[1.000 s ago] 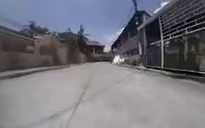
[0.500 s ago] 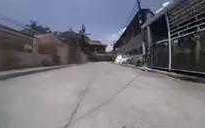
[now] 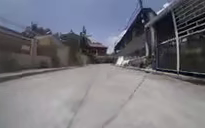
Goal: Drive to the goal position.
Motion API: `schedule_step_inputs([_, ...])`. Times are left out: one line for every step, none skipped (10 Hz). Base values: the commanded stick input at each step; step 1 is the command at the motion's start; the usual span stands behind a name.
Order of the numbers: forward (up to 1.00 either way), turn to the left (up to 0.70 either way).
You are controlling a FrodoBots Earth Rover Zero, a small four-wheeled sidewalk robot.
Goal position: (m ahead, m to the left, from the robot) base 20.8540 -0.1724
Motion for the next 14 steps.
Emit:
schedule_step_inputs([0.85, -0.34])
schedule_step_inputs([0.85, -0.34])
schedule_step_inputs([0.85, -0.10])
schedule_step_inputs([0.85, 0.00])
schedule_step_inputs([0.85, 0.00])
schedule_step_inputs([0.85, 0.00])
schedule_step_inputs([0.85, 0.00])
schedule_step_inputs([0.85, 0.00])
schedule_step_inputs([0.85, 0.00])
schedule_step_inputs([0.85, 0.00])
schedule_step_inputs([0.85, 0.00])
schedule_step_inputs([0.85, 0.00])
schedule_step_inputs([0.85, 0.00])
schedule_step_inputs([0.85, 0.00])
